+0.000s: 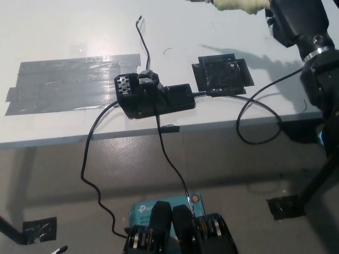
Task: The robot uses its right hand to grab the soldering gun kept on the middle of the table and pulls it out of its base and keep it on the right side of the base
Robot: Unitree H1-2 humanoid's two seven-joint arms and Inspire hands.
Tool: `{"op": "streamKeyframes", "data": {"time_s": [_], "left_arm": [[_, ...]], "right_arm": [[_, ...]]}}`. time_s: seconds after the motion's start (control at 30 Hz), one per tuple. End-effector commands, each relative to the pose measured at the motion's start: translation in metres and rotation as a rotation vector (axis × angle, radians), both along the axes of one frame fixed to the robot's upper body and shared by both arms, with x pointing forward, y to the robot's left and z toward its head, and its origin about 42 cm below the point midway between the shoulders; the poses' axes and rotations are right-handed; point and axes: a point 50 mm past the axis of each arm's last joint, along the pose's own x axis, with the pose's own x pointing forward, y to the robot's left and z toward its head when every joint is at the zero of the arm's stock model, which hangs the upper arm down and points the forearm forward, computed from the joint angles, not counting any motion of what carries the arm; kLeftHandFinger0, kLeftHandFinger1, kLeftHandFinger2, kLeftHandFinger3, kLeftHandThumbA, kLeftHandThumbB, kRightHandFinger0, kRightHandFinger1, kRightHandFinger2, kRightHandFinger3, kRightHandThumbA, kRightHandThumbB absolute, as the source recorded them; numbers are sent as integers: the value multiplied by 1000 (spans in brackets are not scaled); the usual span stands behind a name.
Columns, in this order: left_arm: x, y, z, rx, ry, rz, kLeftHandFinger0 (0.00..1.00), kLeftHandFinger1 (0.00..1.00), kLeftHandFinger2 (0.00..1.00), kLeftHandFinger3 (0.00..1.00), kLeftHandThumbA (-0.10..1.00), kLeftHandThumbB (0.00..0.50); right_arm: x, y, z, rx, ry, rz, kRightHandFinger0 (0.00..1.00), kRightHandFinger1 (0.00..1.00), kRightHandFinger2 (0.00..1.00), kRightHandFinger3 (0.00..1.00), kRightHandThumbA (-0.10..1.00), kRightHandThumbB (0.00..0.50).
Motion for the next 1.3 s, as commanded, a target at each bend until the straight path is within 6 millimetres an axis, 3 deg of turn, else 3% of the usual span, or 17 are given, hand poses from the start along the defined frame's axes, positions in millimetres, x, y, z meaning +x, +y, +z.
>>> {"op": "streamKeyframes", "data": {"time_s": [0.0, 0.1, 0.13, 0.27, 0.37, 0.47, 0.6, 0.67, 0.7, 0.77, 0.8, 0.83, 0.87, 0.93, 1.0, 1.07, 1.27], "left_arm": [[-1, 3, 5, 13, -28, -12, 885, 940, 1000, 1000, 634, 143], [-1, 3, 5, 15, -31, -17, 884, 936, 1000, 1000, 635, 141], [-1, 3, 5, 12, -28, -16, 888, 940, 1000, 1000, 636, 145], [0, 2, 5, 14, -31, -21, 891, 945, 1000, 1000, 636, 144], [1, 2, 6, 18, -29, -25, 887, 936, 1000, 1000, 640, 142], [2, 1, 6, 16, -31, -26, 878, 936, 1000, 1000, 636, 135], [2, 2, 5, 20, -33, -32, 867, 939, 1000, 1000, 647, 155], [2, 2, 5, 21, -33, -32, 873, 940, 1000, 1000, 650, 149], [2, 2, 5, 23, -31, -30, 874, 941, 1000, 1000, 648, 139], [3, 2, 8, 28, -35, -34, 874, 949, 1000, 1000, 652, 131], [4, 2, 8, 28, -35, -35, 872, 948, 1000, 1000, 653, 131], [4, 2, 7, 27, -36, -34, 868, 952, 1000, 1000, 650, 133], [4, 2, 7, 23, -36, -33, 866, 953, 1000, 1000, 647, 133], [4, 2, 7, 21, -37, -33, 875, 951, 1000, 1000, 636, 135], [4, 2, 7, 19, -36, -29, 888, 957, 1000, 1000, 632, 133], [4, 2, 7, 22, -31, -30, 916, 975, 1000, 1000, 646, 142], [2, 3, 6, 20, -28, -19, 876, 934, 1000, 1000, 638, 121]], "right_arm": [[-4, -9, -7, 99, 112, -147, 0, 44, 198, 383, 32, 135], [-9, -10, -34, 139, 202, -199, 0, 42, 201, 392, -18, 165], [-11, -10, -42, 156, 219, -213, 0, 2, 134, 299, -74, 163], [-17, -8, -67, 188, 306, -254, 0, 0, 113, 336, -81, 115], [-25, -2, -93, 158, 417, -242, 0, 25, 194, 340, -100, 109], [-27, -1, -101, 144, 497, -215, 0, 61, 283, 564, -100, 91], [-31, -1, -113, 87, 638, -208, 51, 222, 450, 603, -100, 247], [-32, -2, -113, 91, 656, -201, 82, 257, 464, 652, -100, 205], [-33, -3, -114, 101, 669, -201, 119, 298, 482, 699, -100, 119], [-30, -6, -114, 97, 732, -214, 390, 593, 758, 952, -69, 10], [-30, -6, -114, 96, 738, -215, 505, 648, 757, 1000, -32, 9], [-30, -8, -114, 90, 768, -206, 989, 1000, 1000, 1000, 225, 88], [-30, -9, -113, 71, 780, -194, 1000, 1000, 1000, 1000, 335, 77], [-32, -11, -110, 67, 777, -185, 1000, 1000, 1000, 1000, 505, 203], [-33, -12, -107, 64, 782, -184, 1000, 1000, 1000, 1000, 563, 272], [-34, -14, -96, 36, 795, -190, 1000, 1000, 1000, 1000, 646, 405], [-31, -15, -78, 26, 771, -194, 1000, 1000, 1000, 1000, 677, 482]]}}
